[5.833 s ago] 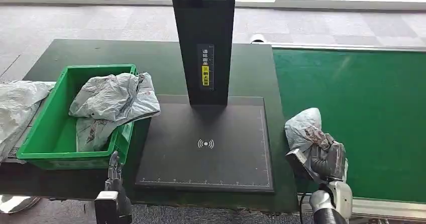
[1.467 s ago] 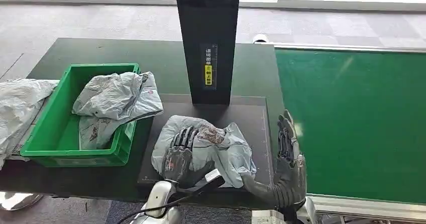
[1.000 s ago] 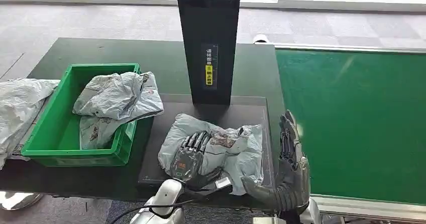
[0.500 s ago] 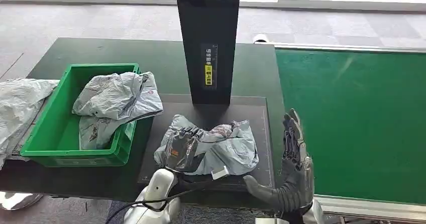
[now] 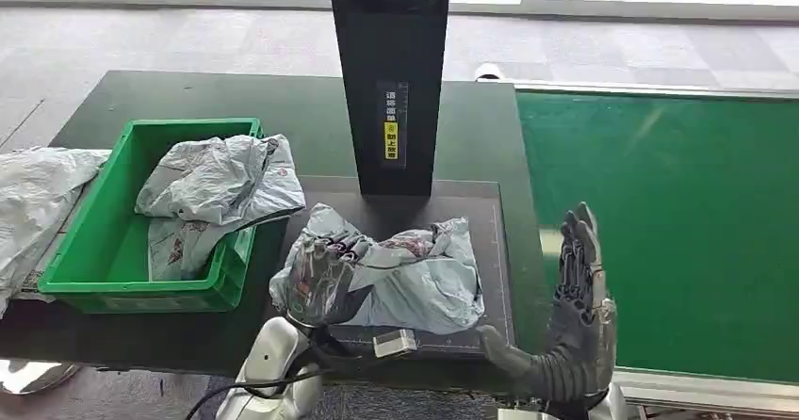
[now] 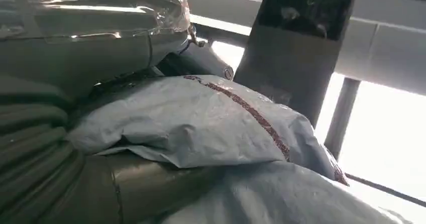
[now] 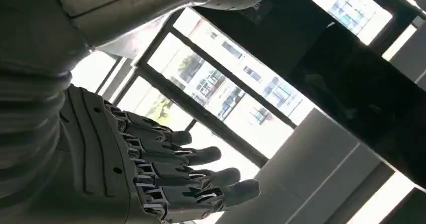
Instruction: Moved the parcel from conveyor to table for the left to box.
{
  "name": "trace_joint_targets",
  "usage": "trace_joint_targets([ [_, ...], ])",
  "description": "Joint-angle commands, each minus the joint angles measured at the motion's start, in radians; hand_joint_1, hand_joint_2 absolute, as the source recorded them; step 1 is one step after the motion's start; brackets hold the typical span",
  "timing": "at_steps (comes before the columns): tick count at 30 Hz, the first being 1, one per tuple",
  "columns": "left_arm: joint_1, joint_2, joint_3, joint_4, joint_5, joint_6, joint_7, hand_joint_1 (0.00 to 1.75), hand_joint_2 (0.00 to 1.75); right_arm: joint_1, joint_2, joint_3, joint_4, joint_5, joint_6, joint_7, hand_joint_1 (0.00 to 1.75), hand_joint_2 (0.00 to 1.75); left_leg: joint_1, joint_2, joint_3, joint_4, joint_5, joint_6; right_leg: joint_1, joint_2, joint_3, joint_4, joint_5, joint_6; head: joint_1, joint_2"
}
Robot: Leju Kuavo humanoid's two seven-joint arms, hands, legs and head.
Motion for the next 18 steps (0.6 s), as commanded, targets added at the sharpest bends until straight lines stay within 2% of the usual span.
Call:
trace_joint_targets([
  [1,0.08,-0.064,0.165,-0.205,0.065,0.004,-0.074,1.75,1.75,0.02,0.014,-0.08,-0.035,-0.01,-0.004,0.003,0.0,1.75,0.001,0.001,0.0,0.0,-0.001,0.0,0.001,0.001,0.0,0.0,0.0,0.0,0.0,0.0],
  [3,0.076,-0.046,0.163,-0.204,0.081,0.004,-0.071,1.75,1.75,0.021,0.011,-0.079,-0.034,-0.013,-0.006,0.003,0.0,1.75,0.001,0.002,0.0,0.0,-0.001,0.0,0.001,0.001,0.001,-0.001,0.0,0.0,0.0,0.0],
  [6,0.053,-0.046,0.256,-0.258,0.128,0.004,-0.084,1.75,1.75,0.023,0.0,-0.074,-0.029,-0.028,-0.021,0.003,0.0,1.75,0.001,0.002,0.001,0.0,-0.001,0.0,0.001,0.001,0.001,-0.001,0.0,0.0,0.0,0.0],
  [8,0.0,0.026,0.275,-0.242,0.276,-0.001,-0.064,1.75,1.75,0.022,-0.012,-0.064,-0.018,-0.04,-0.036,0.003,0.0,1.75,0.001,0.001,0.001,-0.001,0.0,0.0,0.001,0.001,0.001,-0.001,0.0,-0.001,0.0,0.0],
  [10,-0.051,0.063,0.314,-0.227,0.338,-0.029,-0.063,1.75,1.75,0.02,-0.019,-0.055,-0.009,-0.046,-0.05,0.003,0.0,1.75,0.001,0.001,0.001,-0.001,0.0,0.0,0.001,0.001,0.0,-0.001,0.0,-0.001,0.0,0.0],
  [18,-0.045,0.045,0.311,-0.221,0.336,-0.026,-0.071,1.75,1.75,0.021,-0.019,-0.054,-0.009,-0.046,-0.052,0.003,0.0,1.75,0.001,0.0,0.001,-0.001,0.001,0.0,0.001,-0.001,0.001,-0.001,0.0,-0.001,0.0,0.0],
])
